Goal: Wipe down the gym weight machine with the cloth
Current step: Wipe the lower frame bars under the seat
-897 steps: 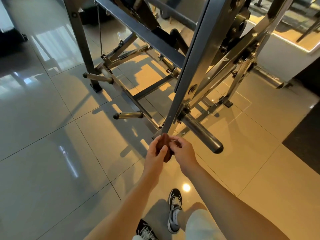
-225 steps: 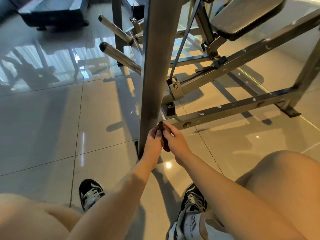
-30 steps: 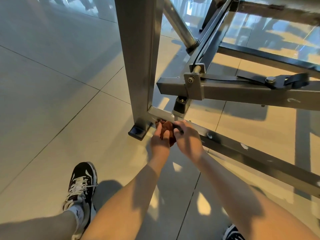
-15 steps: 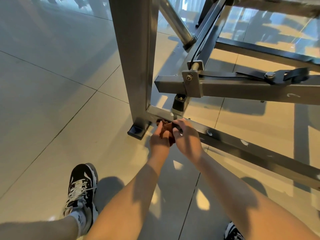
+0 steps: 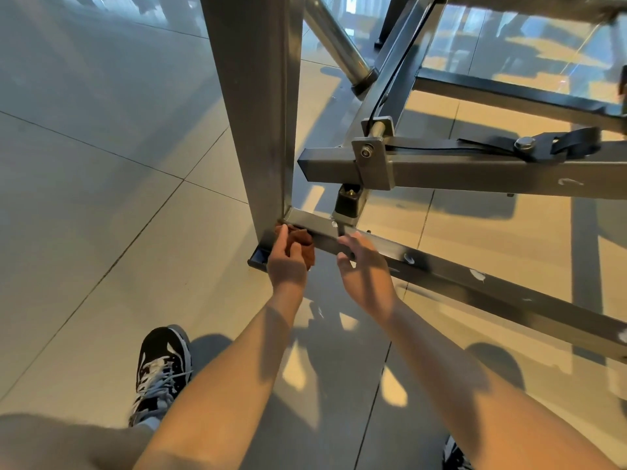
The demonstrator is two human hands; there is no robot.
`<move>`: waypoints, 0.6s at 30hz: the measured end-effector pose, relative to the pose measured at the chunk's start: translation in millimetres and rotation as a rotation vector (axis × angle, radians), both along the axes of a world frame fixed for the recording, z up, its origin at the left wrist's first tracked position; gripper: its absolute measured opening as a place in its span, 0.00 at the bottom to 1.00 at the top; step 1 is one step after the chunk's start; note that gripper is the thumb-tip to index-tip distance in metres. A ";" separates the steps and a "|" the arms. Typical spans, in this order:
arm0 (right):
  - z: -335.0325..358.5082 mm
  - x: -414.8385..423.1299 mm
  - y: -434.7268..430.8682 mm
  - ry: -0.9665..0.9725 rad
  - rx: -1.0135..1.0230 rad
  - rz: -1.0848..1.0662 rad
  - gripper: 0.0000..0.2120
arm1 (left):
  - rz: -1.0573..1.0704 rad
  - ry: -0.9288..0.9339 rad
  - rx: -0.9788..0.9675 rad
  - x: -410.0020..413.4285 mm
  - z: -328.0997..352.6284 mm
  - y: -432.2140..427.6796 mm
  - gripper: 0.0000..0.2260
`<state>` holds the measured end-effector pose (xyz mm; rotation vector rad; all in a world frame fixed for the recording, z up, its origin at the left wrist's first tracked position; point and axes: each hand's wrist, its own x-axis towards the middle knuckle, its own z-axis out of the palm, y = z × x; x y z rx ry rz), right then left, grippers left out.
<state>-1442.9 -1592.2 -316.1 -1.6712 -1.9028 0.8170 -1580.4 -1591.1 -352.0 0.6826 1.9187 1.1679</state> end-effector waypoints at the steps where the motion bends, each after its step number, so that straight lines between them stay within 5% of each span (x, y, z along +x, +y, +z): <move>1: -1.1 -1.0 -0.2 0.003 0.007 -0.008 0.17 | -0.005 0.031 -0.006 0.2 0.4 -0.1 0.22; 10: 0.0 -7.7 -5.9 0.088 0.031 -0.075 0.16 | -0.361 0.272 0.078 19.3 6.7 -27.5 0.21; 15: 0.7 -9.4 -2.1 0.039 -0.009 -0.103 0.17 | -0.182 0.273 0.029 1.2 19.7 -10.4 0.23; 18: 1.7 -8.8 -0.5 0.059 -0.017 -0.110 0.16 | -0.349 0.297 0.002 13.9 23.3 -17.7 0.24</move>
